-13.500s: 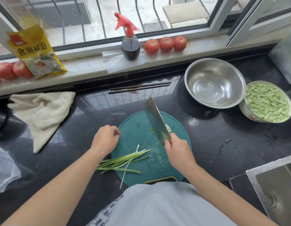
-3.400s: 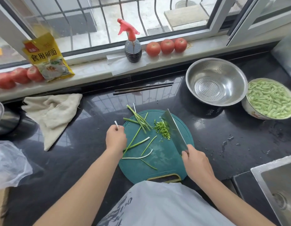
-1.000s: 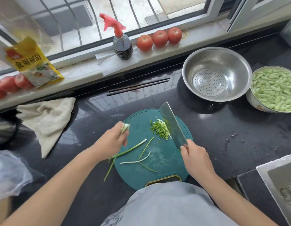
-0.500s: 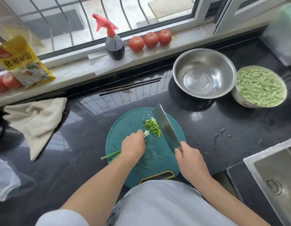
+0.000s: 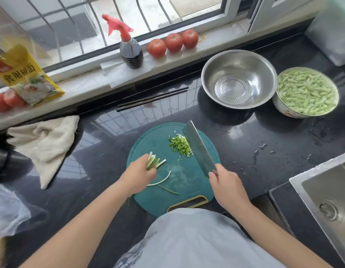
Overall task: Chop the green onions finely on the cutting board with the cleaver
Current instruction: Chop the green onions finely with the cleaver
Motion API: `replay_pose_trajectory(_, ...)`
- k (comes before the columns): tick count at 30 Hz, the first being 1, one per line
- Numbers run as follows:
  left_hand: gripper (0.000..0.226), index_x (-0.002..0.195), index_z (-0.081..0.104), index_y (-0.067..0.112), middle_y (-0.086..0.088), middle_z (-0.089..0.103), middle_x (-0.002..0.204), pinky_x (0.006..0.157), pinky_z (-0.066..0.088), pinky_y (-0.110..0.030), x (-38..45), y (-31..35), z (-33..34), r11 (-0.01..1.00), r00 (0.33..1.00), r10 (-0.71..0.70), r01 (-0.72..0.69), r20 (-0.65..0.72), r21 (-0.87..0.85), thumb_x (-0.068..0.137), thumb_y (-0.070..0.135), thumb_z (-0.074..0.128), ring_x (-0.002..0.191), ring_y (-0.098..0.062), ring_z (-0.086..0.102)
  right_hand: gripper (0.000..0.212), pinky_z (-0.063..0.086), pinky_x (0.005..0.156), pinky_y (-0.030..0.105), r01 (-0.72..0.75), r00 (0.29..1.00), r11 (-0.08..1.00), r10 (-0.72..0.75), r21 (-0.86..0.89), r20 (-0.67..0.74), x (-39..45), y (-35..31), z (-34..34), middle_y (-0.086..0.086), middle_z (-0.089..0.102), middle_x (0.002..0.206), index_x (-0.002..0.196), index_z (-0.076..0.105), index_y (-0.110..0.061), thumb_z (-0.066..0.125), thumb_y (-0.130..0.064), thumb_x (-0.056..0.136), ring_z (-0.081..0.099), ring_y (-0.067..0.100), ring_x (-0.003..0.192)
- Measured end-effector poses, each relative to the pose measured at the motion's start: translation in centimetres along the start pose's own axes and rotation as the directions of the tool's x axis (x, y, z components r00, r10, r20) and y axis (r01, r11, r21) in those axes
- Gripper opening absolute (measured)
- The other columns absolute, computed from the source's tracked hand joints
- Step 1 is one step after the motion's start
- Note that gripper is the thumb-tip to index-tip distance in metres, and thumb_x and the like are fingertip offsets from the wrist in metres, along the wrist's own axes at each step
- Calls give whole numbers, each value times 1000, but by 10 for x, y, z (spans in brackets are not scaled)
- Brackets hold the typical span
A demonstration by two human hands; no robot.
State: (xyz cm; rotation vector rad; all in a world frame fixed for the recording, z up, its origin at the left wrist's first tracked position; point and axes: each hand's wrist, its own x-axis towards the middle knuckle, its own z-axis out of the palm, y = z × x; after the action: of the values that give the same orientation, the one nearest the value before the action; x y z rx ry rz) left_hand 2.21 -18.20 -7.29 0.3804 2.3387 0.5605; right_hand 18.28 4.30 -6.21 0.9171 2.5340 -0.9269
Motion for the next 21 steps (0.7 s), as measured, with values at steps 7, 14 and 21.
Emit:
replay_pose_trajectory(7,28,96,42,20,-5,64,96,65,42,-39,6,-2,55,916,997,71,-68,7,396,98,44,56,82,-32,61,19,53,66,42,29,999,999,-29,-31,21,-2,-3,1,0,64,83,87,46,-24,41,-33,103,59,23,72)
replay_pose_trajectory(14,22,86,49,20,-3,60,86,65,42,-36,15,-1,58,963,999,2,-12,38,269,97,35,61,78,-28,58,16,55,69,46,23,1000,1000,-22,-9,8,-1,-2,-1,1,65,86,93,50,-24,41,-33,103,61,24,74)
replay_pose_trajectory(21,15,93,39,20,-2,57,78,60,42,-41,-16,-8,22,917,964,219,-256,150,307,99,31,48,67,-26,55,18,54,70,45,12,1000,1000,-12,-24,19,1,-1,-1,4,64,86,91,49,-22,41,-32,102,59,29,76)
